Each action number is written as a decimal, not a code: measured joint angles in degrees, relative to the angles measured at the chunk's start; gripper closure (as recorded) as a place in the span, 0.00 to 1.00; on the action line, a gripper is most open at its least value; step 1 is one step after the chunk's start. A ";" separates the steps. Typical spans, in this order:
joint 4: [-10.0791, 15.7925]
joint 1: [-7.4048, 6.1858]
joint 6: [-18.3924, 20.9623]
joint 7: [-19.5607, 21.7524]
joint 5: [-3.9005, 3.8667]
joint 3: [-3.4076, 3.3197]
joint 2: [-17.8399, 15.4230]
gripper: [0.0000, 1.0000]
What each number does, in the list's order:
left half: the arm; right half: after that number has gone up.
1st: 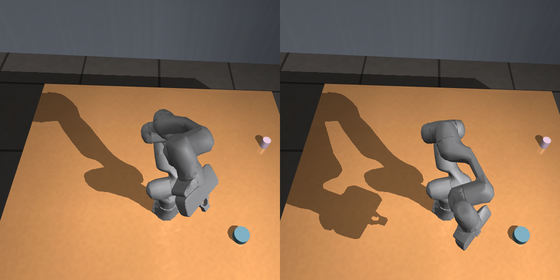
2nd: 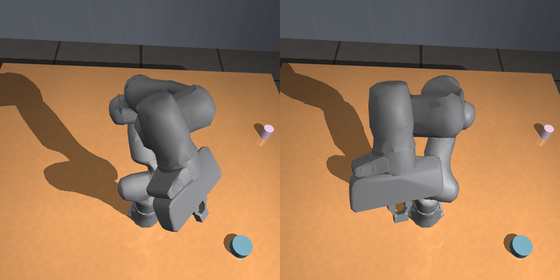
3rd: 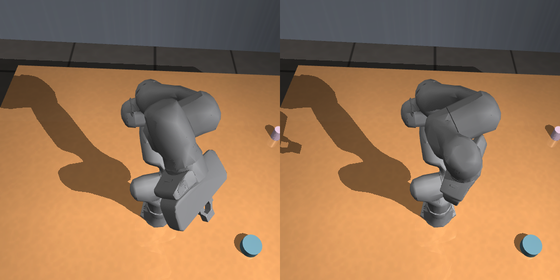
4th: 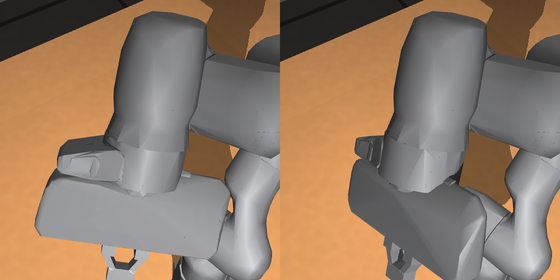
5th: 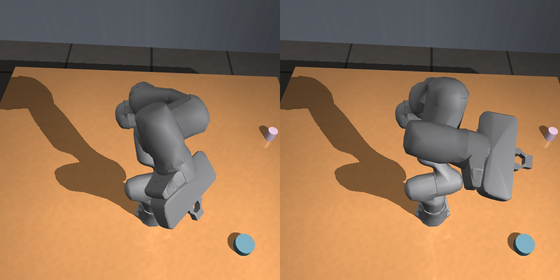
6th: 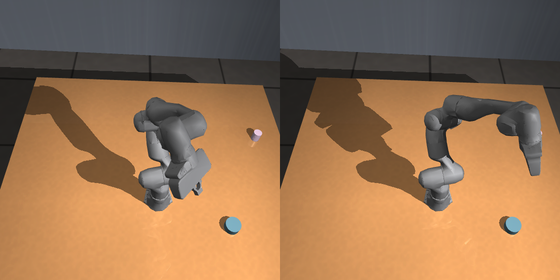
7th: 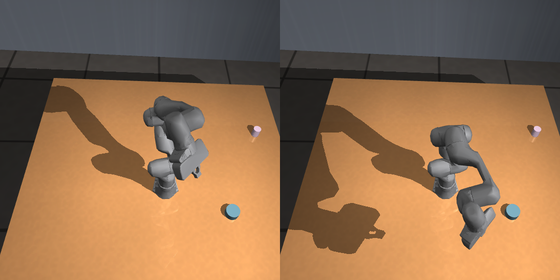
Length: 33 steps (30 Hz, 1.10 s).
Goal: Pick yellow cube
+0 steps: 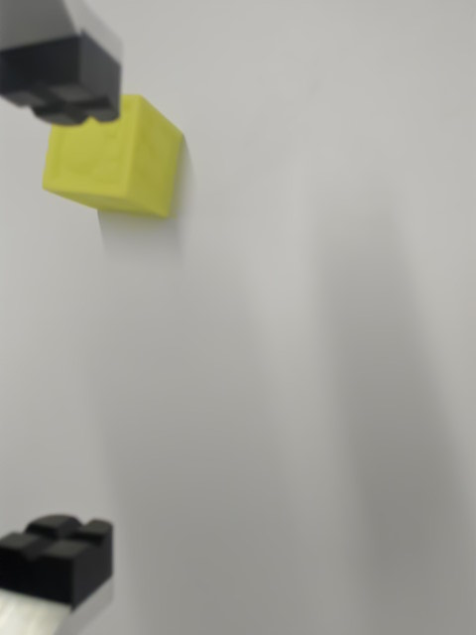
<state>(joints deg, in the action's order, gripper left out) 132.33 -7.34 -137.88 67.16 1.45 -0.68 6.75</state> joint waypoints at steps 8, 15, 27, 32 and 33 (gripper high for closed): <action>2.35 -2.32 -3.61 3.91 0.00 0.00 1.02 0.00; 4.12 -4.44 -6.76 7.43 0.00 0.00 2.24 0.00; 6.42 -8.18 -12.05 13.63 -0.01 -0.01 4.94 0.00; 7.13 -9.78 -14.21 16.27 -0.07 -0.01 6.29 0.00; 7.25 -10.11 -14.65 16.83 -0.08 -0.01 6.59 0.00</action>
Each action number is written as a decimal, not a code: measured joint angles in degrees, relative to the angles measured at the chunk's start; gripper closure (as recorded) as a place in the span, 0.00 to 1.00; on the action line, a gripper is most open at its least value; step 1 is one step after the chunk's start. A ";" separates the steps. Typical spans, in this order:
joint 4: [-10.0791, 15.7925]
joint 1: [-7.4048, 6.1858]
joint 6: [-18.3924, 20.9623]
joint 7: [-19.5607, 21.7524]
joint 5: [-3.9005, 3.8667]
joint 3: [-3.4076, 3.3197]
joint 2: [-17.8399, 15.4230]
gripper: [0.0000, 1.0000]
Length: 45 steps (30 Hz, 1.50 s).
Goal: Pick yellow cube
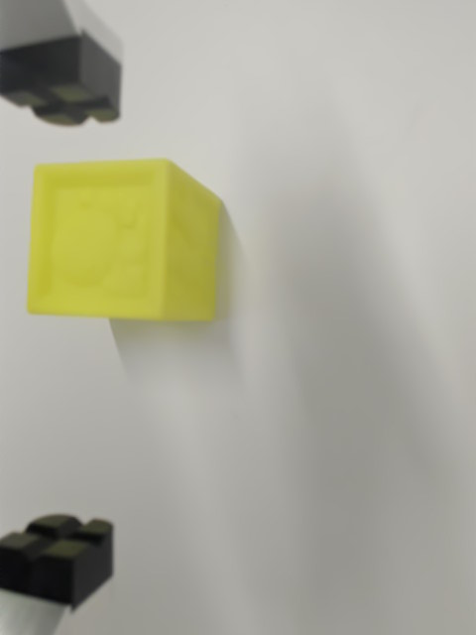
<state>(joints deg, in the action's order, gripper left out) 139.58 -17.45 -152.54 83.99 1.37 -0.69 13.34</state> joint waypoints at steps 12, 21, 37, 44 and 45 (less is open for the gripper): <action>0.96 -3.94 -4.99 6.54 -0.21 -0.03 3.81 0.00; 1.35 -5.85 -7.27 10.20 -0.46 -0.06 5.60 0.00; 0.40 -5.88 -10.89 10.12 -0.31 -0.04 10.20 0.00; -0.40 -5.93 -13.00 9.99 -0.10 -0.03 13.11 0.00; -0.50 -5.94 -13.23 9.97 -0.07 -0.03 13.43 0.00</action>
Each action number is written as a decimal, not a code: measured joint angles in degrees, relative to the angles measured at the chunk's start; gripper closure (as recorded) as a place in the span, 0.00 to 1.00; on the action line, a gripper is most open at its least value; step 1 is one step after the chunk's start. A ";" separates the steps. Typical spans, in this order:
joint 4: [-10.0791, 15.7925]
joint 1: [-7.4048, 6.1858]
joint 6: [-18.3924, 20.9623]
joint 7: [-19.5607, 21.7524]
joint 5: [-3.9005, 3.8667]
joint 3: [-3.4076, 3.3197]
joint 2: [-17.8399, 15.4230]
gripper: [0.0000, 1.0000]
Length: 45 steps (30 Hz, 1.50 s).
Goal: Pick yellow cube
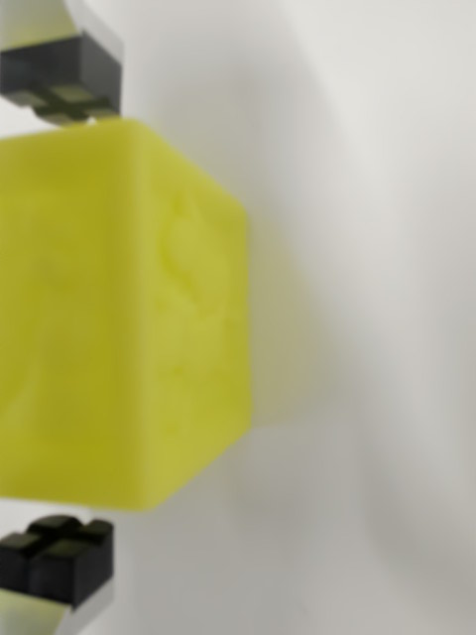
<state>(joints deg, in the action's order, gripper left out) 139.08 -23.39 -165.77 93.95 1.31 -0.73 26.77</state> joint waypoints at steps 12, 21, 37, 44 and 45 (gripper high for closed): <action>0.50 -0.05 1.27 0.07 -0.04 -0.04 -1.82 1.00; 1.43 0.03 4.09 0.32 -0.39 -0.04 -5.58 1.00; 2.48 0.11 9.51 0.61 -0.79 -0.03 -12.05 1.00; 2.70 0.13 12.00 0.70 -0.90 -0.03 -14.76 1.00; 2.72 0.13 12.37 0.71 -0.92 -0.03 -15.14 1.00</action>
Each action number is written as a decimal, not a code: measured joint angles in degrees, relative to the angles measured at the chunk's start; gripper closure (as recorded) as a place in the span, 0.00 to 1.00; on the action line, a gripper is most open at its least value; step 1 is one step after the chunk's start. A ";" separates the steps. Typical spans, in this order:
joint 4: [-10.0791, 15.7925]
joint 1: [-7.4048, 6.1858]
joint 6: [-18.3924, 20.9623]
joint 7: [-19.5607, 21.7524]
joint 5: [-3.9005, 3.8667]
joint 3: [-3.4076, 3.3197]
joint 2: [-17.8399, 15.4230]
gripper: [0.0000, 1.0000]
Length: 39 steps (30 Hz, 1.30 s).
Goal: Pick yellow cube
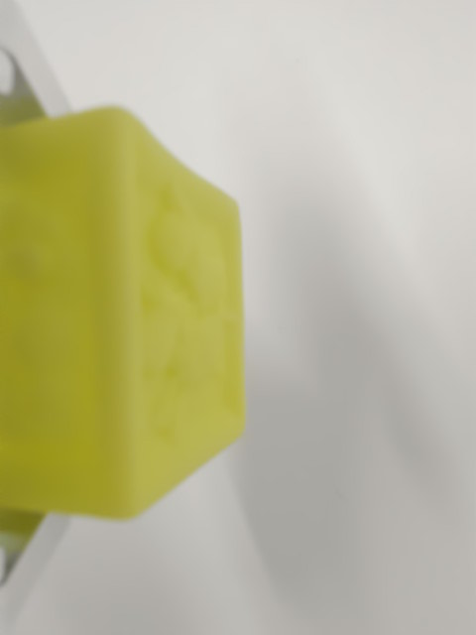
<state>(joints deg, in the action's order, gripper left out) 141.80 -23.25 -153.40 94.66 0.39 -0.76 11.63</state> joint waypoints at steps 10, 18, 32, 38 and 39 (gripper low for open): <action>0.04 0.03 3.68 0.09 -0.13 0.00 -3.68 1.00; -0.16 0.03 6.69 0.15 -0.21 0.00 -6.48 1.00; -1.00 0.05 12.05 0.23 -0.32 0.00 -10.99 1.00; -1.54 0.05 14.37 0.26 -0.35 0.00 -12.78 1.00; -1.65 0.05 14.76 0.26 -0.36 0.00 -13.07 1.00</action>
<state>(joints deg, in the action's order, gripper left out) 140.15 -23.20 -138.64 94.92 0.03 -0.75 -1.44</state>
